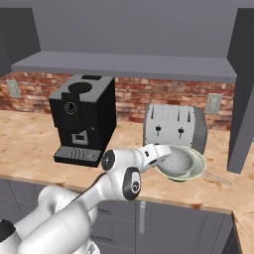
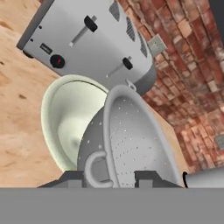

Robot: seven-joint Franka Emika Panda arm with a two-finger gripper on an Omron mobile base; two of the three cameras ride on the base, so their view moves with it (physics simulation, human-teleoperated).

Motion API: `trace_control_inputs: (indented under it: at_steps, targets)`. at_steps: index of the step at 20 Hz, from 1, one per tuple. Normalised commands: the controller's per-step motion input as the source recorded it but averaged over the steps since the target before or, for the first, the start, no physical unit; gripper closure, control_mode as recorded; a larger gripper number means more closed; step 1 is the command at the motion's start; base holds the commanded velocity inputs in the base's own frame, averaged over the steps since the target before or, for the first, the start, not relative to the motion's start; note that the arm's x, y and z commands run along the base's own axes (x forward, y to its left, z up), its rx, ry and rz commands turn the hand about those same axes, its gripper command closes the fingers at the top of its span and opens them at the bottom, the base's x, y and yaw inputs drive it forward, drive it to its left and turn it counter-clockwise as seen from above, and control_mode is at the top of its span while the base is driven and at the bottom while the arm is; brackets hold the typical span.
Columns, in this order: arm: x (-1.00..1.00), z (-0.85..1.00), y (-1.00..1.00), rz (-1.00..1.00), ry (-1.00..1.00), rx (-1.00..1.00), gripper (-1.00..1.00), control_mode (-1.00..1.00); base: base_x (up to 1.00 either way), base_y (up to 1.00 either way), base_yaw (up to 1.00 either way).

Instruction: Open the cabinet and setup a tea strainer by placing it in the bowl upright.

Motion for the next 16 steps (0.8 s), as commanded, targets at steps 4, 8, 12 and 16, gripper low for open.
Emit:
trace_control_inputs:
  at_steps: [4,8,12,16]
  targets:
    - [0.16,-0.09,-0.03,0.00,0.03,-0.06,1.00,-1.00,0.00,0.00,0.00]
    - [0.19,0.00,0.00,0.00,0.05,-0.03,1.00,-1.00,0.00,0.00,0.00]
    - [0.19,0.00,0.00,0.00,0.07,0.00,1.00,-1.00,0.00,0.00,0.00]
    - [0.25,-0.01,0.00,0.00,0.10,0.00,1.00,-1.00,0.00,0.00,0.00]
